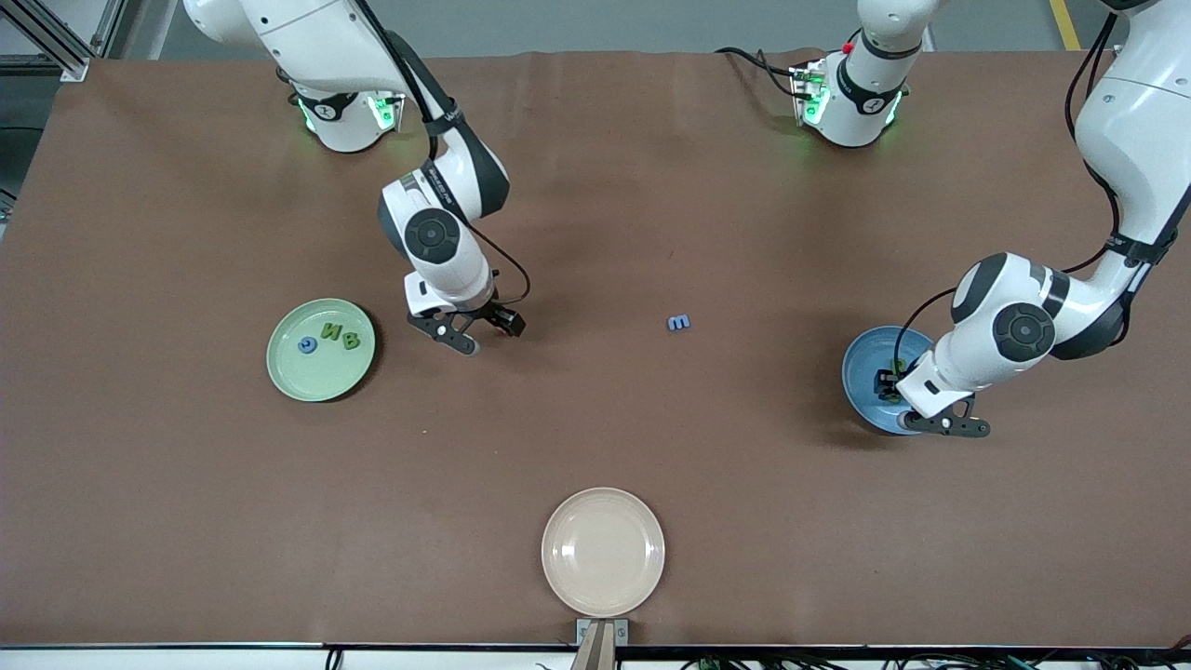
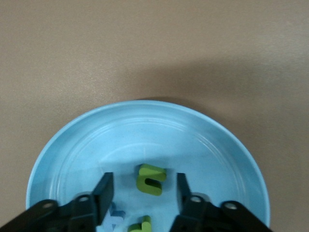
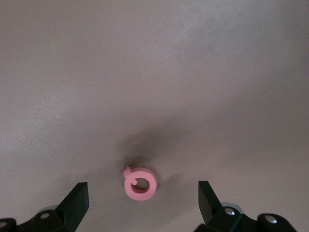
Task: Sort upper and lower case letters into plates
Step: 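Grasp the blue m with the left gripper while the right gripper grasps the Q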
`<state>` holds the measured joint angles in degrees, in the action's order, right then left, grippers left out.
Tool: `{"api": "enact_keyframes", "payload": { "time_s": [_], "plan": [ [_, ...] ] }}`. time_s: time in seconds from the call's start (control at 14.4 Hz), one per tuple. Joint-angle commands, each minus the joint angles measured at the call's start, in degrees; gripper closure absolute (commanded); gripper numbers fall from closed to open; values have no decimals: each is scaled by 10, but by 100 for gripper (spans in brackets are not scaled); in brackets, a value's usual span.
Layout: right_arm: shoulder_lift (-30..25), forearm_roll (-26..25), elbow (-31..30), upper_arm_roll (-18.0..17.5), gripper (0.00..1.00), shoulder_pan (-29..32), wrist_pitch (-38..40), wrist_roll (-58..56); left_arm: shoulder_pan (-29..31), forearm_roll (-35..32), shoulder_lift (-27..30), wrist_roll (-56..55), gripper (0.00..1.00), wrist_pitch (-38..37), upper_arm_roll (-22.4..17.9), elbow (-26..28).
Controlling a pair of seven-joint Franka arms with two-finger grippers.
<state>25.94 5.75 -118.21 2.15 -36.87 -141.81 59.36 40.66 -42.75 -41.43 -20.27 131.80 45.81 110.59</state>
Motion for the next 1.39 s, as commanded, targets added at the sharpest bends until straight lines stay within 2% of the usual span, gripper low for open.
{"api": "enact_keyframes", "payload": {
  "time_s": [0.0,0.21,0.35,0.42,0.56,0.69,0.97,1.18,1.32],
  "plan": [
    [16,5,15,7,2,-11,-1,4,0,-2,29,-27,0,-71,49,1],
    [25,5,11,8,5,-21,-23,9,0,2,36,-118,0,-129,113,2],
    [31,5,9,8,9,-23,-34,11,-4,13,32,-207,0,-139,160,9],
    [31,4,4,8,12,-23,-35,11,-14,14,30,-258,0,-139,179,11],
    [31,5,-1,8,18,-23,-36,16,-71,14,30,-356,0,-138,186,13],
    [32,4,-2,8,27,-23,-36,23,-129,13,20,-455,0,-127,184,8],
    [32,4,-3,8,38,-23,-36,40,-200,14,7,-518,0,-97,164,7],
    [32,4,-7,8,46,-29,-36,42,-283,14,2,-560,0,-43,92,6],
    [32,4,-11,8,56,-29,-37,42,-331,14,2,-572,0,-10,46,6]
  ]
}}
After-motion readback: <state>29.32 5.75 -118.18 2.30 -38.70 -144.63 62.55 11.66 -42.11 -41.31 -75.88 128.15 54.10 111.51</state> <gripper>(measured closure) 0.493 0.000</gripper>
